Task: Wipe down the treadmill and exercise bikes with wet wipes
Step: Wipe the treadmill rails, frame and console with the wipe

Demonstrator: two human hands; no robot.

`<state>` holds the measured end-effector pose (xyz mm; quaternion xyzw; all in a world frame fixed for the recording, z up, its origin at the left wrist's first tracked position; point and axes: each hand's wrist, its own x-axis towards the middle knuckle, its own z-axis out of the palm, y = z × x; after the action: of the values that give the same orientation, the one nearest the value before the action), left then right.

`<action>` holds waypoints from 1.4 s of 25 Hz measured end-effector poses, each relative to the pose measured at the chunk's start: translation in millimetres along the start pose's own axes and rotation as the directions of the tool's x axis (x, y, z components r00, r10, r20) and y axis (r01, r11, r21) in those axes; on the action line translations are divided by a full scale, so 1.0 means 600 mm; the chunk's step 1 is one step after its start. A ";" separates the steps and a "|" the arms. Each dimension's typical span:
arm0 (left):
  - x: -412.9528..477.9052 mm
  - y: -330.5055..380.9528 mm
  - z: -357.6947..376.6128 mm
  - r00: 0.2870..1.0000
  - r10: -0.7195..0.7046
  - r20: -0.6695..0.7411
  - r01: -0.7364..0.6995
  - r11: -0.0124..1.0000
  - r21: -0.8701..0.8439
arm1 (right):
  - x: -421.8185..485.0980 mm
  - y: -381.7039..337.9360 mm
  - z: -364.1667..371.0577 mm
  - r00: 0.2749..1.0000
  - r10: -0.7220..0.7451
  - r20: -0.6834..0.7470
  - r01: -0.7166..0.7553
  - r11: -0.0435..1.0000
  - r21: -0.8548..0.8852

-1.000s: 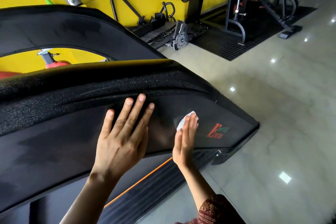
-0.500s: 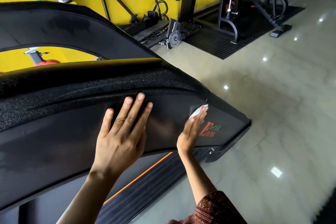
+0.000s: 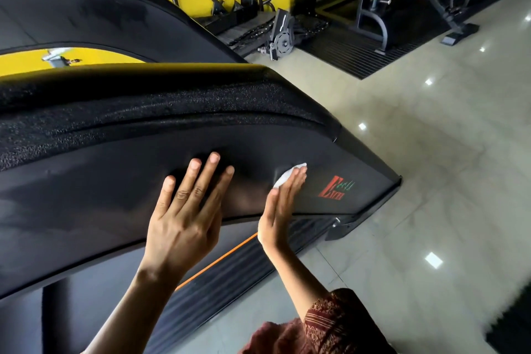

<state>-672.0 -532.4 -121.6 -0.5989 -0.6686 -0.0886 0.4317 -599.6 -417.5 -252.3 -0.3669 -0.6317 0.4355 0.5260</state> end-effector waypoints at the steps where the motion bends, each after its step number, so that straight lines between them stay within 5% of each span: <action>1: -0.008 -0.002 0.001 1.000 0.000 0.004 0.000 1.000 -0.004 | -0.013 -0.005 0.007 0.990 -0.124 0.059 0.127 0.991 -0.043; 4: -0.027 -0.006 0.003 1.000 -0.005 0.010 0.006 1.000 -0.018 | -0.087 0.055 0.011 0.938 -0.242 0.249 0.283 0.949 -0.141; 7: -0.043 -0.009 0.002 1.000 -0.019 0.007 0.019 0.999 -0.031 | -0.084 0.068 0.006 0.979 0.159 0.131 -0.146 0.984 -0.102; 8: -0.050 -0.011 0.000 1.000 -0.025 0.011 0.026 0.999 -0.035 | -0.069 0.048 0.010 0.975 0.192 0.110 -0.185 0.980 -0.070; 10: -0.063 -0.016 -0.002 0.999 -0.031 0.021 0.032 0.999 -0.041 | -0.060 0.014 0.021 0.991 0.009 0.135 0.002 0.996 -0.085; 13: -0.075 -0.025 -0.006 0.999 -0.032 0.036 0.034 0.998 -0.055 | -0.089 0.048 0.031 0.905 -0.309 0.293 0.367 0.914 -0.171; 17: -0.085 -0.037 -0.019 0.999 -0.050 0.018 0.051 0.997 -0.056 | -0.083 0.017 0.036 0.998 0.048 0.034 -0.046 0.996 -0.072; 20: -0.093 -0.049 -0.032 0.997 -0.083 0.006 0.083 0.996 -0.039 | -0.051 -0.079 0.056 0.979 -0.189 0.078 0.192 0.980 -0.043; 22: -0.095 -0.057 -0.038 0.996 -0.084 0.002 0.084 0.996 -0.041 | -0.057 -0.082 0.063 0.876 -0.441 0.196 0.468 0.875 -0.124; 24: -0.099 -0.061 -0.039 0.997 -0.081 -0.005 0.080 0.995 -0.052 | -0.088 -0.028 0.053 0.791 -0.536 0.294 0.596 0.783 -0.178; 27: -0.108 -0.064 -0.043 0.995 -0.099 -0.012 0.099 0.994 -0.040 | -0.085 -0.024 0.037 0.955 -0.264 0.136 0.282 0.950 -0.132; 29: -0.111 -0.067 -0.047 0.993 -0.119 -0.018 0.119 0.992 -0.030 | -0.053 -0.085 0.045 0.982 -0.169 0.079 0.174 0.983 -0.054; 31: -0.111 -0.072 -0.050 0.991 -0.130 -0.025 0.129 0.991 -0.021 | -0.043 -0.124 0.061 0.902 -0.391 0.181 0.415 0.902 -0.120; 33: -0.112 -0.078 -0.052 0.992 -0.125 -0.031 0.124 0.992 -0.027 | -0.063 -0.104 0.066 0.694 -0.628 0.351 0.711 0.676 -0.196; 35: -0.116 -0.084 -0.055 0.991 -0.126 -0.036 0.126 0.992 -0.023 | -0.076 -0.055 0.047 0.593 -0.679 0.433 0.802 0.546 -0.241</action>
<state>-706.9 -617.3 -128.9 -0.5581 -0.6959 -0.1339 0.4316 -619.5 -475.7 -239.1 -0.0957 -0.8730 0.0732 0.4727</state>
